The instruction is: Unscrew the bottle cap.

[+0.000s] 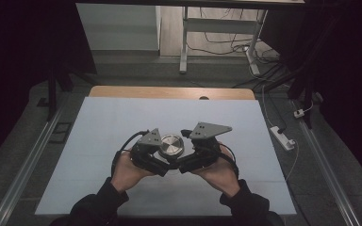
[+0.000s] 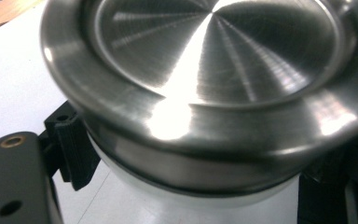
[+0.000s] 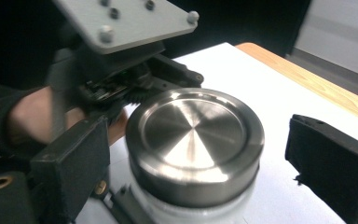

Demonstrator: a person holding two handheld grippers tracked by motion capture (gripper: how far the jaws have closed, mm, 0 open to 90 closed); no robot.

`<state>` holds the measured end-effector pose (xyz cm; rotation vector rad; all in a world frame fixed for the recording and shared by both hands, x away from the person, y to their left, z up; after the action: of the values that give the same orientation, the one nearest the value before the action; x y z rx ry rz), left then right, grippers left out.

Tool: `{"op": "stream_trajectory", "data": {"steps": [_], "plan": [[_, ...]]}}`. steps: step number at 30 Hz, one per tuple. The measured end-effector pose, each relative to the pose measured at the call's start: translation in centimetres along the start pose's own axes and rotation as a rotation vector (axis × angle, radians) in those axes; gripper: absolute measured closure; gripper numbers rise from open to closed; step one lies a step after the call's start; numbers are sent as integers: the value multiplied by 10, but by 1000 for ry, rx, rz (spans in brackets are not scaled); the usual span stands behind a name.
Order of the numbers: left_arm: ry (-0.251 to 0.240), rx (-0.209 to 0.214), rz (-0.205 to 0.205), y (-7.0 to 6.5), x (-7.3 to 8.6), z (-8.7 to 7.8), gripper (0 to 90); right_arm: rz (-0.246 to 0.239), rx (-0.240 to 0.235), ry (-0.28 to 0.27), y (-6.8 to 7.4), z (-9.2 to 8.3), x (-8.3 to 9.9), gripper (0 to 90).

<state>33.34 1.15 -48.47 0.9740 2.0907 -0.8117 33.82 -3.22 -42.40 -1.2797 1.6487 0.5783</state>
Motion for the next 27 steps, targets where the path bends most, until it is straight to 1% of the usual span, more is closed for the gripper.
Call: {"op": "stream_trajectory", "data": {"steps": [1, 3, 4, 5, 6, 7, 9, 10, 11, 13, 15, 19, 20, 21, 23, 24, 25, 26, 27], "plan": [[6, -4, 9, -1, 0, 0, 151, -3, 7, 6, 1, 2, 1, 78], [13, 0, 19, -4, 1, 2, 151, -7, 22, 14, 3, 6, 3, 142], [20, 6, 31, -5, 1, 2, 151, -20, 25, 21, 5, 7, 3, 179], [22, 11, 37, -5, 2, 1, 151, -54, 24, 28, 8, 7, 3, 182], [25, 28, 52, -6, 2, 0, 151, -54, 24, 28, 8, 7, 3, 182], [21, 60, 52, -9, 2, 0, 150, -61, 13, 30, 9, 6, 3, 183], [17, 125, 78, -15, 2, -3, 150, -71, -41, 12, 13, 2, 1, 194], [21, 153, 98, -17, 3, -6, 150, -65, -73, -4, 14, -1, -1, 194], [18, 175, 106, -21, 2, -7, 151, -64, -110, -16, 16, -4, -2, 194], [25, 198, 129, -25, 2, -9, 151, -72, -183, -39, 18, -9, -4, 195], [35, 221, 148, -29, 3, -10, 151, -76, -236, -52, 20, -12, -4, 195], [61, 291, 209, -42, 8, -9, 150, -120, -373, -67, 28, -20, 0, 195], [68, 299, 222, -44, 9, -9, 150, -134, -414, -81, 31, -22, 1, 194], [78, 304, 232, -46, 10, -8, 150, -144, -437, -87, 32, -24, 2, 194], [84, 301, 232, -46, 11, -7, 150, -158, -476, -103, 34, -25, 4, 192], [79, 295, 223, -45, 9, -7, 150, -155, -478, -103, 34, -25, 5, 189], [72, 286, 209, -44, 8, -7, 150, -151, -462, -103, 31, -25, 4, 160], [65, 279, 200, -42, 7, -8, 150, -144, -424, -99, 27, -24, 3, 121], [53, 269, 184, -40, 5, -9, 150, -142, -402, -98, 25, -24, 2, 99]]}}
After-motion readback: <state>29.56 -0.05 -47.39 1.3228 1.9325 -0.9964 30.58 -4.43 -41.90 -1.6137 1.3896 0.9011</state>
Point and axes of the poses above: each handheld gripper's, and its own axes: z roughly forward along the jaws, x roughly out of its underside, y roughly to its left, the point moved 10 cm from there along z, roughly forward along the jaws, and after that the axes turned 12 degrees about -z, right-handed, at the moved point
